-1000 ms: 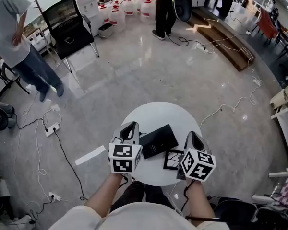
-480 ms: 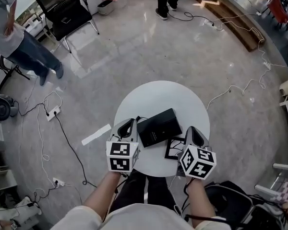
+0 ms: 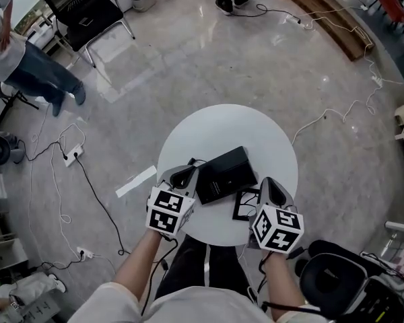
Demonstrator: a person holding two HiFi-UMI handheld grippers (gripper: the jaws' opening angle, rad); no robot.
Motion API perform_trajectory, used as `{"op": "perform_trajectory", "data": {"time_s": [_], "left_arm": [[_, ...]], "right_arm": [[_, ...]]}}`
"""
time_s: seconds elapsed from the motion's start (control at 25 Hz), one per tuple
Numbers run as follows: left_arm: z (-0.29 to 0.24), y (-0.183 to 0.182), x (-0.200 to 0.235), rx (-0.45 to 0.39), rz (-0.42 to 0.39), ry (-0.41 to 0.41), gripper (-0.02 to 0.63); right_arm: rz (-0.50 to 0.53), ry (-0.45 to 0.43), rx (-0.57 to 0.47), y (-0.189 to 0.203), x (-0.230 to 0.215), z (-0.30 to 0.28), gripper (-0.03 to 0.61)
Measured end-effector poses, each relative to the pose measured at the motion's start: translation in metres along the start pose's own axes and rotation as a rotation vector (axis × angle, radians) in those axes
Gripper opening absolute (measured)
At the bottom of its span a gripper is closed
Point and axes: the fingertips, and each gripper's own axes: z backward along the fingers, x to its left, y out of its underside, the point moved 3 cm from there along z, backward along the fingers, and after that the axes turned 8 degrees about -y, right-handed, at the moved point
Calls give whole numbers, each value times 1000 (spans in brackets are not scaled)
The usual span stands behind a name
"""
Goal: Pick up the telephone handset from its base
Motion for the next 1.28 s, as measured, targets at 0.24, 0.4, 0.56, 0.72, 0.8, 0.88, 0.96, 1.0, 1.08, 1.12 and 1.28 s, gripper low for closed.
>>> {"op": "perform_trajectory", "data": {"time_s": [0.24,0.4,0.56,0.72,0.8,0.88,0.96,1.0,1.08,1.12,1.28], "left_arm": [[-6,0,2,15,-32,44,20],[-11,4,2,25,-43,71,57],[-17,5,-4,32,-74,137,153],[-22,3,-12,41,-137,242,221],[-25,4,-16,61,-183,306,245],[-29,5,-19,84,-214,366,278],[-33,5,-23,104,-230,417,307],[-36,5,-25,113,-239,437,311],[-41,6,-29,129,-261,471,316],[-44,6,-31,138,-271,485,316],[-52,7,-33,163,-269,532,316]], "right_arm": [[-13,16,11,4,-2,-1,23],[-20,26,13,6,-1,-4,23],[-25,36,16,9,-4,-4,23],[-29,50,21,12,-6,-2,23],[-31,58,24,14,-7,-1,23],[-33,68,29,16,-9,1,23],[-38,77,32,18,-10,2,23],[-41,80,33,20,-11,2,23],[-47,86,35,22,-13,2,23],[-49,89,35,23,-14,2,23],[-57,99,37,25,-14,2,23]]}}
